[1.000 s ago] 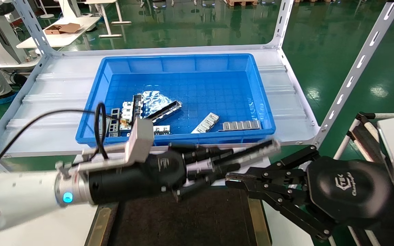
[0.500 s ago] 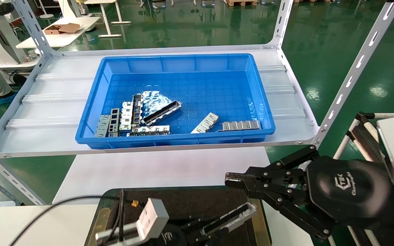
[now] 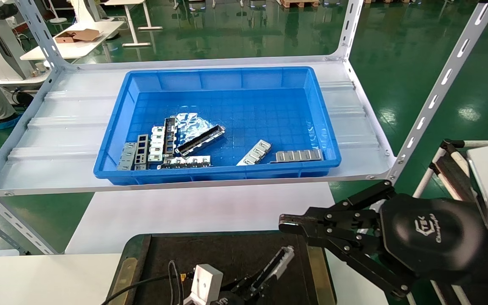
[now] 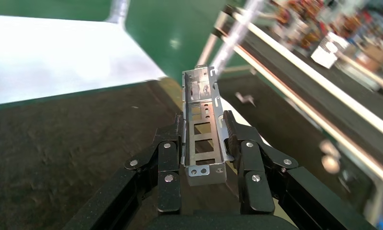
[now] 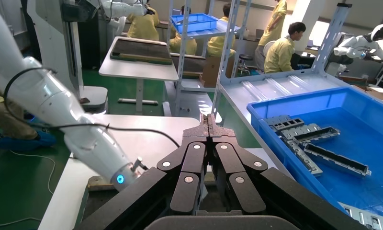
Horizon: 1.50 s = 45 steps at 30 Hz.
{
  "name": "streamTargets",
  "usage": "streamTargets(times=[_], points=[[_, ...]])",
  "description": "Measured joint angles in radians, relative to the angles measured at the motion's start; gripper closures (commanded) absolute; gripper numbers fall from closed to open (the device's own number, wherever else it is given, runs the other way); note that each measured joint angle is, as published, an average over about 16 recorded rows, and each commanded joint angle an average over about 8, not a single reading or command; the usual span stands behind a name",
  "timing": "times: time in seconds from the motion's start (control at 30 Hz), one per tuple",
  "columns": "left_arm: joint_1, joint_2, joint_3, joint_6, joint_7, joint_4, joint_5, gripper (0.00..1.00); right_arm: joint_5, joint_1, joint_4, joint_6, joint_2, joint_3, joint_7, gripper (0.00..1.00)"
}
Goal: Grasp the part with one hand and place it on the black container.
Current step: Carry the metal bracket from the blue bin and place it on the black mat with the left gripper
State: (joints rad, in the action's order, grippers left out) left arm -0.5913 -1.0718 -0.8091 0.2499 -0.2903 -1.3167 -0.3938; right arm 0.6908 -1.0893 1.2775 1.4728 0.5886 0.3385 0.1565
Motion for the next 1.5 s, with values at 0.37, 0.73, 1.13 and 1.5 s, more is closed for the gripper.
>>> streamTargets(times=[0.37,0.73,1.13,1.5], points=[[0.110,-0.214,0.195,-0.055,-0.128,0.106,0.016,1.00,0.000,0.000,0.000,0.000,0.000,0.000,0.000,1.00],[0.115,-0.293,0.224,-0.009,-0.214,0.229,0.106,1.00,0.000,0.000,0.000,0.000,0.000,0.001,0.000,1.00],[0.034,-0.296,0.090,-0.028,-0.249,0.325,0.245,1.00,-0.001,0.000,0.000,0.000,0.000,0.001,0.000,1.00],[0.003,-0.297,0.064,-0.031,-0.335,0.373,0.356,1.00,-0.001,0.000,0.000,0.000,0.000,0.001,-0.001,1.00]])
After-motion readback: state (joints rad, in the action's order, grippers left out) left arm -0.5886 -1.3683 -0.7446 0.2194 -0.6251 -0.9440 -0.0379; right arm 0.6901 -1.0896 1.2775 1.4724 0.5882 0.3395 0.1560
